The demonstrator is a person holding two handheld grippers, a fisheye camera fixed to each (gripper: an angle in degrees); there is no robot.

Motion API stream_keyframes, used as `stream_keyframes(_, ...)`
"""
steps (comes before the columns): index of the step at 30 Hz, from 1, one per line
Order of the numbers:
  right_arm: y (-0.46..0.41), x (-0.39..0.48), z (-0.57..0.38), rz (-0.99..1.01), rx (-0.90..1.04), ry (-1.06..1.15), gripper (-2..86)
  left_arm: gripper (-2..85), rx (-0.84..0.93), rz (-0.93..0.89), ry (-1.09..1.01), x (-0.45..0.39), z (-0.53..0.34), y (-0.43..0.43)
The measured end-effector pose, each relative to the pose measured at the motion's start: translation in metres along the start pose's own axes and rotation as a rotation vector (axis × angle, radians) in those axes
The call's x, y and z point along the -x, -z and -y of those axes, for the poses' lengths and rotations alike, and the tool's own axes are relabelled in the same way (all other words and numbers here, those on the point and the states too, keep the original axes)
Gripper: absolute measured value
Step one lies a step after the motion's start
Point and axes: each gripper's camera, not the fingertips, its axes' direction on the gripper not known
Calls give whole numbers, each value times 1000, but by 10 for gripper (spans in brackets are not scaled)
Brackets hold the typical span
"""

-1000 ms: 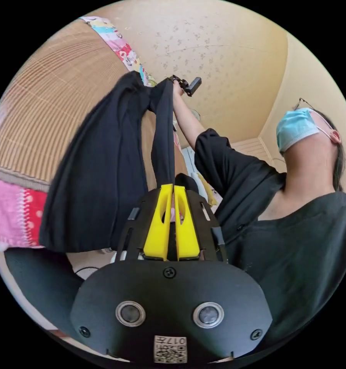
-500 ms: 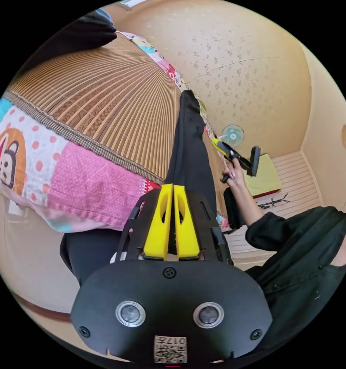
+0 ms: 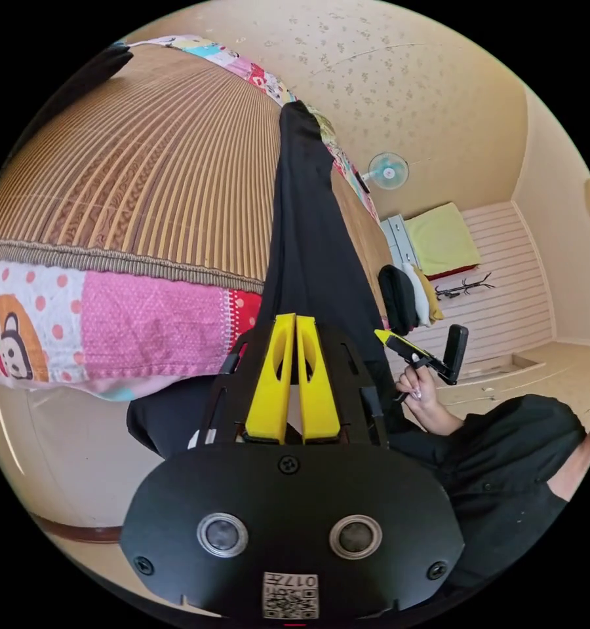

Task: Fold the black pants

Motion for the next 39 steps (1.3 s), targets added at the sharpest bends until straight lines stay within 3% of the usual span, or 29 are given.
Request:
stream_keyframes(4, 26, 18, -9, -20, -61, 54, 15, -9, -96, 19, -45, -11, -11, 32)
stream_keyframes(8, 17, 1, -14, 34, -25, -30, 13, -3, -149, 47, -49, -16, -22, 43)
stream_keyframes(11, 13, -17, -15, 53, -2, -73, 15, 36, -112, 174, -93, -33, -26, 21)
stream_keyframes(15, 18, -30, -9, 78, 0, -79, 16, 73, -38, 204, -126, -43, -27, -23)
stream_keyframes(21, 33, -34, 0, 82, 28, -68, 14, 17, 24, 366, -169, -57, -26, -53)
stream_keyframes(27, 61, -43, 12, 175, 54, -169, 15, 1, -95, 97, -237, -72, -26, 13)
stream_keyframes(31, 68, -40, 15, 295, 44, -187, 20, 7, -91, 226, -215, -59, -22, 24)
stream_keyframes(35, 42, -38, 18, 118, 153, -135, 34, 48, 67, 224, -81, -16, -10, -10)
stream_keyframes(39, 64, -53, 22, 205, 47, -175, 85, 94, -94, 121, -64, -10, -12, 12)
